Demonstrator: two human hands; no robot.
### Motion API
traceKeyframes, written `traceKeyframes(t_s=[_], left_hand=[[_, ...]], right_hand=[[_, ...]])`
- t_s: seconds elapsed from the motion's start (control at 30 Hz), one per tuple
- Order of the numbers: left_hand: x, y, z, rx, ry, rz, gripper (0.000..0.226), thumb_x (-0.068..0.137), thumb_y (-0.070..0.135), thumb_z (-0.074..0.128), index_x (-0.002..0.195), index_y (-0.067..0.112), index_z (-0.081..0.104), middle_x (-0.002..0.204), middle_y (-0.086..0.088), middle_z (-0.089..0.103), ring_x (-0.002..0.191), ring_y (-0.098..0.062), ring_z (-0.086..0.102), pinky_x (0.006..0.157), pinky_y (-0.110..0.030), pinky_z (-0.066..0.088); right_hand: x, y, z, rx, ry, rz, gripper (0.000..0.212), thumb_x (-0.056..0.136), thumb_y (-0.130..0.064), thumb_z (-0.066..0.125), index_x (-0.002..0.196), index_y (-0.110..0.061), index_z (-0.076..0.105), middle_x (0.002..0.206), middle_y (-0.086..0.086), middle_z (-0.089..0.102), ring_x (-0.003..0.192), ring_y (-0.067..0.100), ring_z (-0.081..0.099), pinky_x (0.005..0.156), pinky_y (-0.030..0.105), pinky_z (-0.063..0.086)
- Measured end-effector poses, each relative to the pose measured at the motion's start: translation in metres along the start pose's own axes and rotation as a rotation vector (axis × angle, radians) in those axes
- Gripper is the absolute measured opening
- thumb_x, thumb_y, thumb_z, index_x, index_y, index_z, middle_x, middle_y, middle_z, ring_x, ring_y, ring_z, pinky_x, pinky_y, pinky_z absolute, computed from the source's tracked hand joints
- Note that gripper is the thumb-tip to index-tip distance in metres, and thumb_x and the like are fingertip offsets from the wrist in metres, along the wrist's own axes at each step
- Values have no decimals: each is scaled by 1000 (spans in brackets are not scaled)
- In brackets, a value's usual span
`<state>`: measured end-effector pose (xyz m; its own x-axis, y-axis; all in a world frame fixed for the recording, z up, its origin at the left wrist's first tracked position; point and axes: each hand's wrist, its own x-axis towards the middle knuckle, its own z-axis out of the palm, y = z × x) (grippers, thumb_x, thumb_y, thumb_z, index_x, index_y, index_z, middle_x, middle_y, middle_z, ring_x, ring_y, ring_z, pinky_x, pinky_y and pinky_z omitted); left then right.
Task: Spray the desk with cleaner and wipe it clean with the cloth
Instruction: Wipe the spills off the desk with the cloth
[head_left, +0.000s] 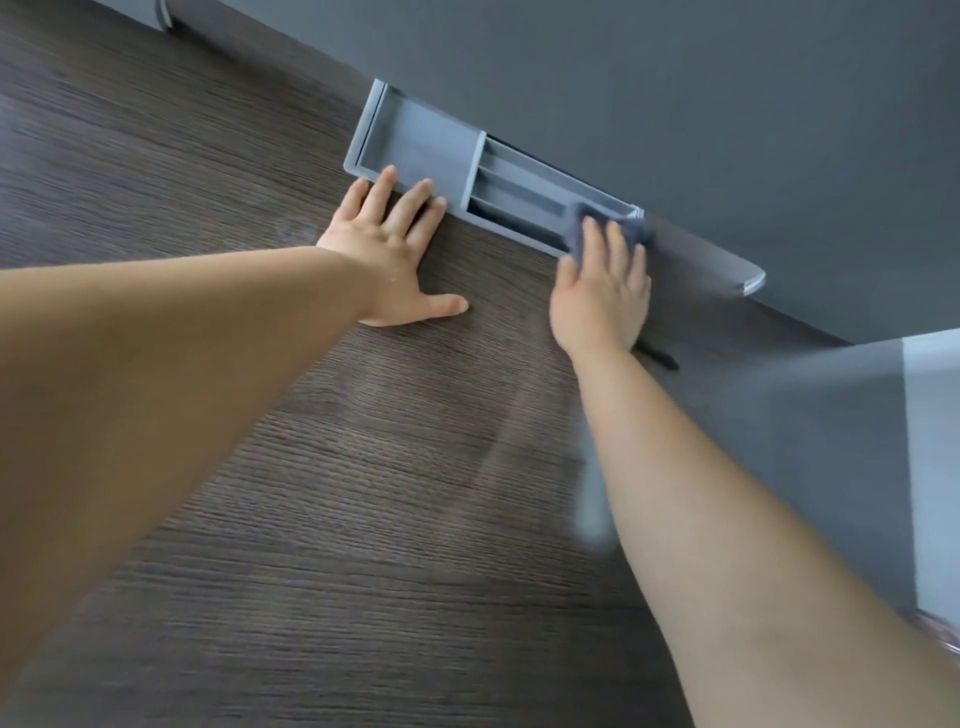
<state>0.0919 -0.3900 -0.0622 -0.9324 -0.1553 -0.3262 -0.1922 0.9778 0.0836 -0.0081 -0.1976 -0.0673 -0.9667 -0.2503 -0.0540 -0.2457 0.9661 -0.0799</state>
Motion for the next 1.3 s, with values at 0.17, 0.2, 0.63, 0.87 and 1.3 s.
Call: traceKeyframes(t_s=[0.17, 0.2, 0.63, 0.87, 1.3], left_hand=[[0, -1, 2, -26, 19, 8, 106, 71, 86, 18, 149, 20, -13, 158, 1, -13, 143, -29, -20, 116, -42, -9], [0, 0, 2, -28, 24, 9, 106, 71, 86, 18, 149, 20, -13, 158, 1, -12, 143, -29, -19, 116, -42, -9], [1, 1, 4, -43, 52, 10, 107, 67, 85, 13, 149, 20, -12, 158, 0, -9, 143, -29, -17, 117, -43, -7], [2, 0, 4, -19, 39, 15, 108, 70, 86, 16, 149, 19, -12, 158, 0, -11, 143, -29, -18, 117, -43, -8], [1, 0, 3, -23, 42, 7, 107, 71, 86, 17, 149, 18, -12, 158, 0, -12, 143, -29, -18, 117, -44, -8]], right_hand=[[12, -4, -5, 350, 184, 306, 44, 104, -25, 25, 147, -22, 31, 157, -4, 21, 143, 19, 21, 114, 32, 19], [18, -14, -7, 405, 195, 369, 44, 104, -25, 24, 147, -21, 32, 157, -3, 22, 143, 19, 21, 113, 32, 20], [18, -112, 7, 45, -62, -103, 54, 101, -39, 26, 151, -30, 10, 159, -6, 12, 146, 24, 1, 117, 41, 7], [32, -54, -3, 5, -81, -14, 51, 101, -37, 26, 150, -30, 15, 157, -6, 18, 145, 23, 9, 115, 44, 18], [40, -75, -2, -77, -76, -84, 50, 98, -48, 22, 145, -31, 26, 151, -3, 27, 135, 26, 23, 110, 43, 23]])
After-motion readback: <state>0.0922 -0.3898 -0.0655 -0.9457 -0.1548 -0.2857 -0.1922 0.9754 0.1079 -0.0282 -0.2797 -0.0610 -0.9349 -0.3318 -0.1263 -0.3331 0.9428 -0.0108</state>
